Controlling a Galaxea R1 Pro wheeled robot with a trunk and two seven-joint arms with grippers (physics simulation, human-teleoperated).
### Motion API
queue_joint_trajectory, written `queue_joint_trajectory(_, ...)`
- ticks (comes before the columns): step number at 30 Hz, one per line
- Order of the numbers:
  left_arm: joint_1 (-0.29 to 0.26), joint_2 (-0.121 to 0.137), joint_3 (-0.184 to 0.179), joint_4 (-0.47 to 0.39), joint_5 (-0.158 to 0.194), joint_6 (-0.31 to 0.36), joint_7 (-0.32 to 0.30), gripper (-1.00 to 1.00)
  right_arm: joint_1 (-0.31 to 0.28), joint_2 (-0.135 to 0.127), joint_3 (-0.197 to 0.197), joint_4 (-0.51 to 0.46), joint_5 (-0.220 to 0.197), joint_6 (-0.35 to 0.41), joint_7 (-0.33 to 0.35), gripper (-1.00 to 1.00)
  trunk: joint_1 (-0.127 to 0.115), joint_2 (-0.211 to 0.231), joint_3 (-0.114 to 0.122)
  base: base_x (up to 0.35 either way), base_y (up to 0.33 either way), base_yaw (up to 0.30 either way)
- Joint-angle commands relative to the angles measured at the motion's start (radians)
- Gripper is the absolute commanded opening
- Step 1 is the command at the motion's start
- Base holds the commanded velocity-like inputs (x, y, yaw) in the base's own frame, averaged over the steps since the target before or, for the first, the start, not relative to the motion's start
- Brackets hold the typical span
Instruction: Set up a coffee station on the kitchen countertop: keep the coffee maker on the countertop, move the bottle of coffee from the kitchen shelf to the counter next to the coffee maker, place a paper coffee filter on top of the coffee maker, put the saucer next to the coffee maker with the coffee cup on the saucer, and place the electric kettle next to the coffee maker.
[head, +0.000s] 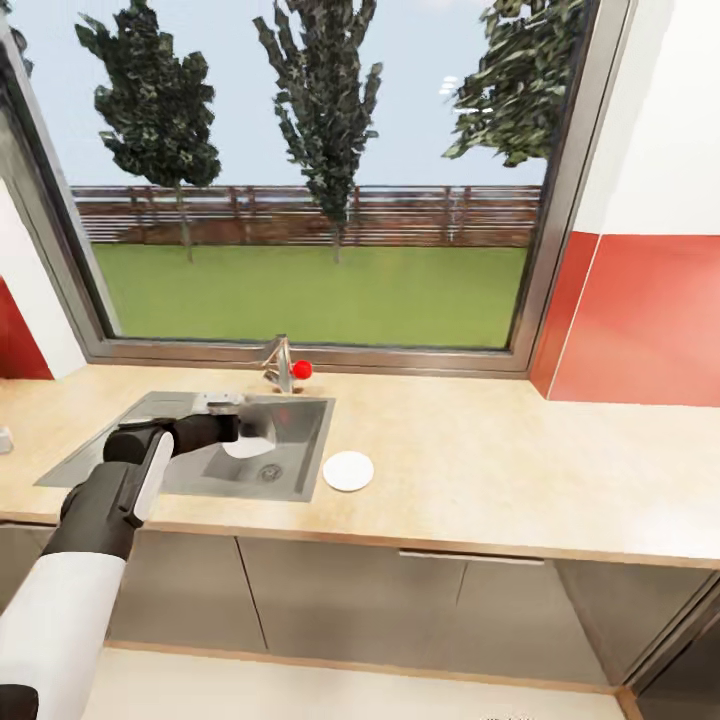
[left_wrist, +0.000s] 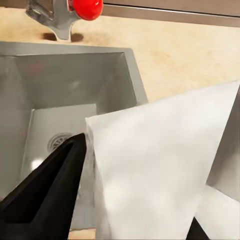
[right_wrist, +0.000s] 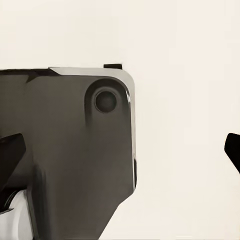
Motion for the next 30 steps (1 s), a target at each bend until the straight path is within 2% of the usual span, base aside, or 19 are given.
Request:
queue_joint_trajectory(1, -0.001, 0.000, 0.001, 0.000, 0.008, 0.007, 0.001, -1.00, -0.001, 0.000, -0.001, 0.001, -0.003, -0.003, 0.000, 1.00, 0.000, -0.002, -0.002, -0.274, 0.231, 0.279)
queue_joint_trajectory(20, 0.001, 0.000, 0.000, 0.001, 0.006, 0.005, 0.001, -1.00, -0.001, 0.000, -0.001, 0.001, -0.003, -0.003, 0.000, 1.00, 0.000, -0.002, -0.002, -0.266, 0.226, 0.279)
queue_joint_trajectory(27, 0.004, 0.001, 0.001, 0.000, 0.008, -0.006, -0.002, -1.00, -0.001, 0.000, -0.001, 0.001, -0.003, -0.003, 0.000, 1.00, 0.000, -0.002, -0.002, -0.053, 0.048, 0.279)
queue_joint_trajectory(30, 0.038, 0.001, 0.006, -0.001, 0.013, -0.014, -0.006, -1.00, -0.001, 0.000, -0.001, 0.001, -0.003, -0.003, 0.000, 1.00, 0.000, -0.002, -0.002, -0.004, 0.003, 0.279)
